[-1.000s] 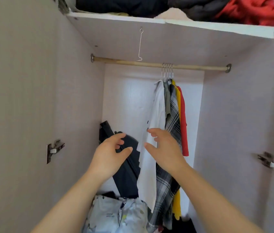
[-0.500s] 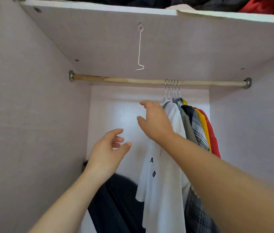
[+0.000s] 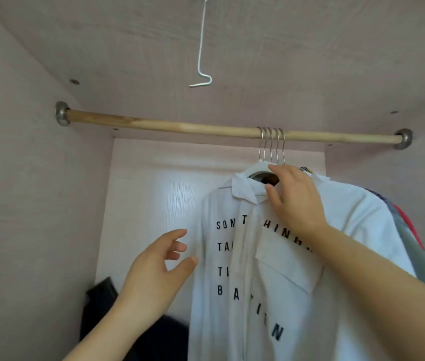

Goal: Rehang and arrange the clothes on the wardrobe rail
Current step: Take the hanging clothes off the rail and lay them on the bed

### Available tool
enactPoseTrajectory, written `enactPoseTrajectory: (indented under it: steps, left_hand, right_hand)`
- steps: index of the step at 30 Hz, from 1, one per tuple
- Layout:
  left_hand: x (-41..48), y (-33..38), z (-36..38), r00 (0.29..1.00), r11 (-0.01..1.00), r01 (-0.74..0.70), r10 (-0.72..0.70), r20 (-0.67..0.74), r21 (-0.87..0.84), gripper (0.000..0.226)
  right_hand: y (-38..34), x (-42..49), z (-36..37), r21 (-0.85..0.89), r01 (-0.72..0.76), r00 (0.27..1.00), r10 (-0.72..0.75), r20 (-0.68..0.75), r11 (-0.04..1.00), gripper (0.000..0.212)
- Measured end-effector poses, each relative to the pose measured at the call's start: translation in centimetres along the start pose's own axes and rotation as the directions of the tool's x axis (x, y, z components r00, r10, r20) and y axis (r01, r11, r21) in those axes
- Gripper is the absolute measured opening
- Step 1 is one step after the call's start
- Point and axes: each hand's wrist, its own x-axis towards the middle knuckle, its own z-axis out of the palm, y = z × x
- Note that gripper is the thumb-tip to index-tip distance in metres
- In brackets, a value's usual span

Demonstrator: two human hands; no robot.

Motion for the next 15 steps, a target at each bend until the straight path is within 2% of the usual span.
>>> enactPoseTrajectory:
  steps: [4,9,11,15]
  left_hand:
    - [2.2,-0.2,1.7,1.000,0.999,-0.005,0.006,-0.006,0.053,0.038]
    - [4.8,0.9,3.5,0.997,0.993,-0.055,0.060,-0.046,0.101,0.040]
    - [5.7,1.8,3.9,0.989,0.986,-0.102,0.115,-0.093,0.135,0.041]
    - [7.6,4.4,3.8,0.936,0.919,-0.239,0.304,-0.179,0.313,0.045]
  right_hand:
    - [2.6,1.5,1.6,-0.089,-0.017,0.993,0.007,-0.116,0.996,0.035]
    - [5.0,3.5,2.9,-0.075,-0.015,0.981,0.000,-0.194,0.997,0.031]
    - [5.5,4.4,3.0,-0.039,-0.002,0.980,-0.006,-0.199,0.999,0.028]
    - [5.4,6.1,2.9,-0.010,0.071,0.984,-0.072,-0.166,0.997,0.027]
